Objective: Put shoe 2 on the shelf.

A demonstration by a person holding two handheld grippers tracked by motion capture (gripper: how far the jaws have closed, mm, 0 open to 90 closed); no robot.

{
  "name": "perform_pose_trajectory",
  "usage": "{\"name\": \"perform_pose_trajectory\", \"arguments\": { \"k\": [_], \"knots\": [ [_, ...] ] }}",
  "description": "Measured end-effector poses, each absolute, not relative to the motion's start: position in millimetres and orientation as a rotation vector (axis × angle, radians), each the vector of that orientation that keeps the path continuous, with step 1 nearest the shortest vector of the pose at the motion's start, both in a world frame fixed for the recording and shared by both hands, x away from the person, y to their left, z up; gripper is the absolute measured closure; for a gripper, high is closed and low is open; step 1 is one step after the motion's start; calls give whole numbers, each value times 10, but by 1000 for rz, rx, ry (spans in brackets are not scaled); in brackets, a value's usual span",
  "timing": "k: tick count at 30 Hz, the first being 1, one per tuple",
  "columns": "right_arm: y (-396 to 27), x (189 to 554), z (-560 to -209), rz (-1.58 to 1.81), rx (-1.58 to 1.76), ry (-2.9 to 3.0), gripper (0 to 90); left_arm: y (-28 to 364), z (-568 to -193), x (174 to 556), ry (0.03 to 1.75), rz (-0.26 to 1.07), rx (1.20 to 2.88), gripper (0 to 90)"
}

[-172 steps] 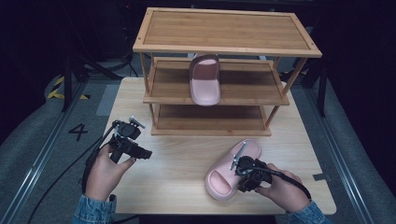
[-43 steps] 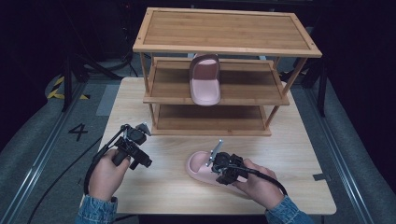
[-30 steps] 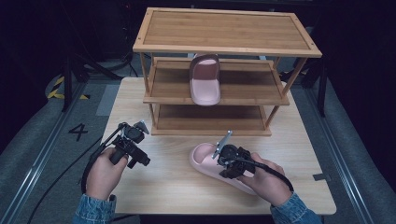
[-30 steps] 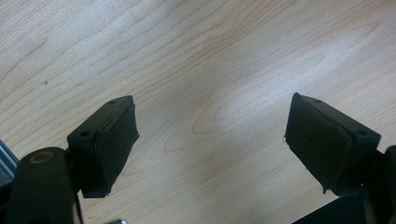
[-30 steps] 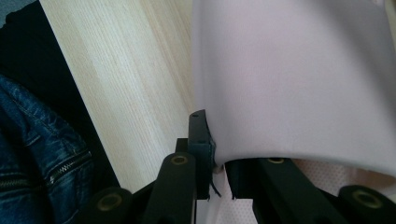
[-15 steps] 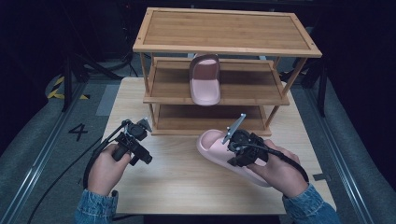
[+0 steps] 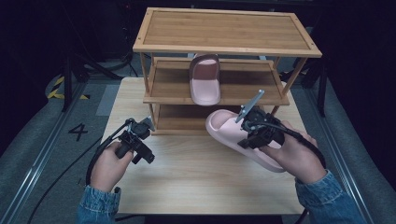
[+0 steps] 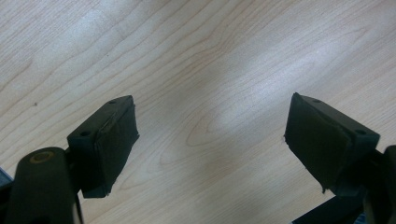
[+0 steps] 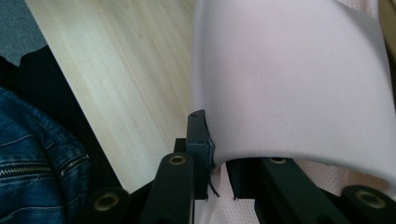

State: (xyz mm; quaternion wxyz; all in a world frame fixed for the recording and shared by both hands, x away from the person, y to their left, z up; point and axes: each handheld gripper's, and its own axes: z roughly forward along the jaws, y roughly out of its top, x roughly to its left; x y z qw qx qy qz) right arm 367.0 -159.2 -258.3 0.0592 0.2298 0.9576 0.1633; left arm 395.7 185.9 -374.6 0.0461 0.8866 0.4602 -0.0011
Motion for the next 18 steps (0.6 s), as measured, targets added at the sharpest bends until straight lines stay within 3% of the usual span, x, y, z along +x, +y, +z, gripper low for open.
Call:
{"name": "perform_pose_trajectory", "arguments": {
  "k": [7, 18],
  "knots": [
    [-1743, 3855, -2315, 508, 738, 2840, 808, 1862, -3754, 3946, 1405, -12, 2706, 174],
    [-1831, 4191, -2226, 469, 766, 2760, 806, 1876, -3759, 3930, 1404, -9, 2717, 175]
  ]
}}
